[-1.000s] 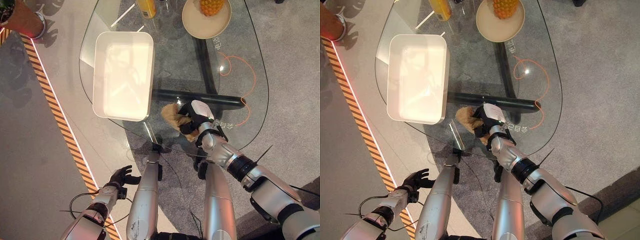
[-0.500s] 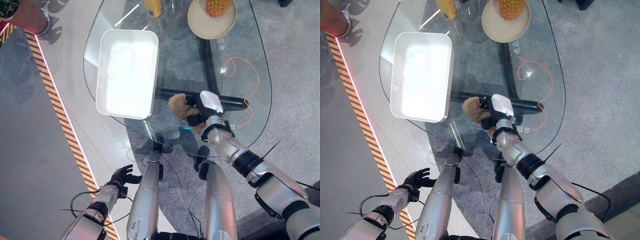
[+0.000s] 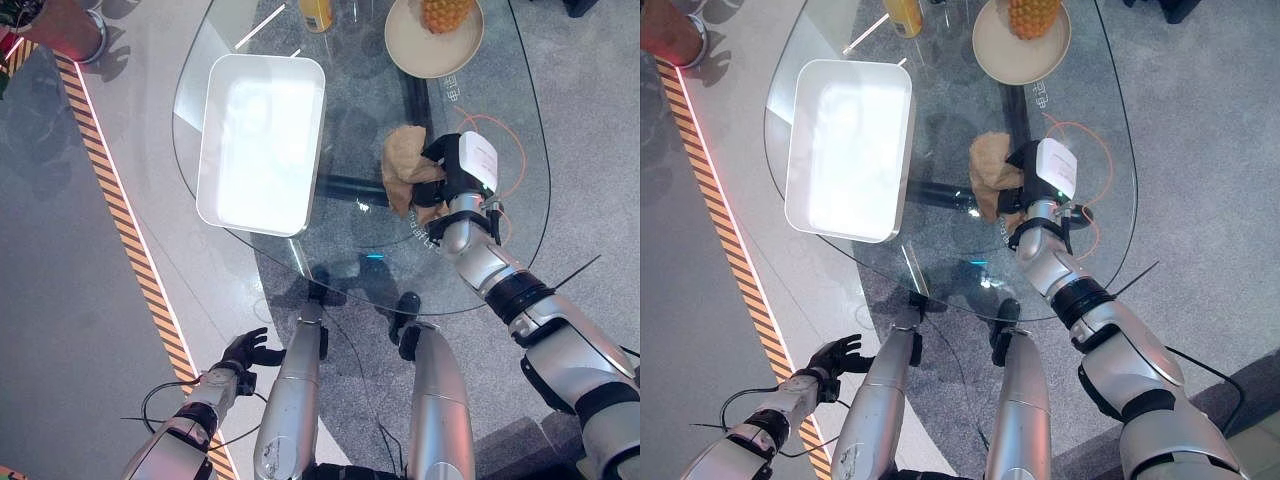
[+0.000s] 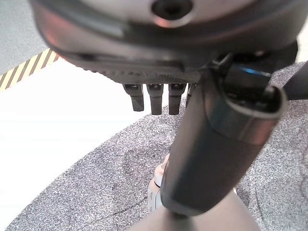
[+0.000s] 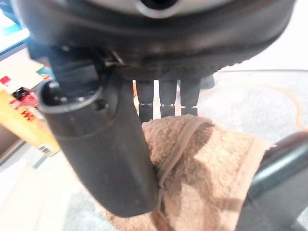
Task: Wipe the table with a cloth and put it in the basket.
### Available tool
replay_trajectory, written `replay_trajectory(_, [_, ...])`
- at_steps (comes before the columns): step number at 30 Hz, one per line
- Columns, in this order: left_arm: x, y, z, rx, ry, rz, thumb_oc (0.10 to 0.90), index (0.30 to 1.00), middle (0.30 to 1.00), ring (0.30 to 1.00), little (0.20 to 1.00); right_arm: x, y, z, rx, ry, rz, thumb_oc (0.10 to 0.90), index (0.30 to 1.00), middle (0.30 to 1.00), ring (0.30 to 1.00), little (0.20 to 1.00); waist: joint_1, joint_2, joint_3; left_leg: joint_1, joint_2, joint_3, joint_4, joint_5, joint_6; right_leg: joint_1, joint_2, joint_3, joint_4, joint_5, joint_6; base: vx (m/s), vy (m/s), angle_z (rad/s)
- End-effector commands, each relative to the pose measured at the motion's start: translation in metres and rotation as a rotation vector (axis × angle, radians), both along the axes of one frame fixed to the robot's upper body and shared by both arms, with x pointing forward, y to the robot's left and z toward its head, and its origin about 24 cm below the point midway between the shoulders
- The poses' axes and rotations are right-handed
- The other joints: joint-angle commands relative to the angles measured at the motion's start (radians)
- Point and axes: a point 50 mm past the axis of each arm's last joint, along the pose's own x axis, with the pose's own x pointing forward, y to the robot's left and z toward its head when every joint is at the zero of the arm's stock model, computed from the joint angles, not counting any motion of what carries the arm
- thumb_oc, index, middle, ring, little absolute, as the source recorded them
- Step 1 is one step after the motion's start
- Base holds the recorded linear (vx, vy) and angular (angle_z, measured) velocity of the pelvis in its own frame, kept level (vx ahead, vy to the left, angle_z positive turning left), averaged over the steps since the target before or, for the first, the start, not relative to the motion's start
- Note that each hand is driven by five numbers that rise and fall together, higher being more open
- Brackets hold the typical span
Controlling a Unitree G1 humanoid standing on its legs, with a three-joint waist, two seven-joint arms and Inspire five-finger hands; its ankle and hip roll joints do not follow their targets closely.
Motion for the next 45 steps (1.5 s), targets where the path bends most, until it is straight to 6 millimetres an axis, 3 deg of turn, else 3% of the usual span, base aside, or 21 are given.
replay_trajectory(1, [-0.014,-0.002,-0.011,-0.002,0.056,-0.033,0.8,0.9,0.9,0.9,0.9,0.0,-0.02,0.071,0.01,-0.288,-0.091,0.1,0.3,0.3,0.3,0.2,-0.005,0.024,-0.022,-0.007,-0.031,0.08,0.137,-0.124,0.086,0.009,0.002,-0.004,-0.129,0.132,0.03,-0.01,0.008,0.05])
replay_trajectory(15, [-0.017,0.004,-0.012,-0.002,0.053,-0.016,0.8,0.9,0.9,0.9,0.9,-0.014,-0.096,0.068,0.059,-0.336,-0.443,0.1,0.3,0.3,0.3,0.2,-0.009,0.018,-0.022,-0.023,-0.026,0.077,0.155,-0.139,0.096,-0.001,0.012,-0.001,-0.125,0.13,0.031,0.0,0.001,0.01])
replay_trajectory(24, [-0.017,0.011,-0.01,0.004,0.057,-0.012,0.8,0.9,0.9,0.9,0.9,-0.023,-0.119,0.07,0.075,-0.374,-0.516,0.1,0.3,0.3,0.3,0.2,-0.009,0.012,-0.022,-0.028,-0.025,0.071,0.158,-0.144,0.099,-0.002,0.019,-0.002,-0.125,0.129,0.034,0.0,0.0,0.0])
replay_trajectory(31, [-0.012,0.013,-0.006,0.007,0.052,-0.014,0.8,0.9,0.9,0.9,0.9,-0.019,-0.111,0.074,0.063,-0.366,-0.44,0.1,0.3,0.3,0.3,0.2,-0.01,0.008,-0.022,-0.028,-0.027,0.069,0.155,-0.143,0.099,-0.002,0.02,-0.003,-0.131,0.132,0.037,0.0,0.0,0.0])
replay_trajectory(45, [-0.015,0.01,-0.009,0.007,0.048,-0.023,0.8,0.9,0.9,0.9,0.9,-0.002,-0.045,0.077,0.041,-0.336,-0.179,0.1,0.3,0.3,0.3,0.2,-0.001,0.01,-0.022,-0.013,-0.034,0.069,0.137,-0.135,0.091,0.016,0.021,-0.012,-0.147,0.128,0.032,0.0,0.0,0.0])
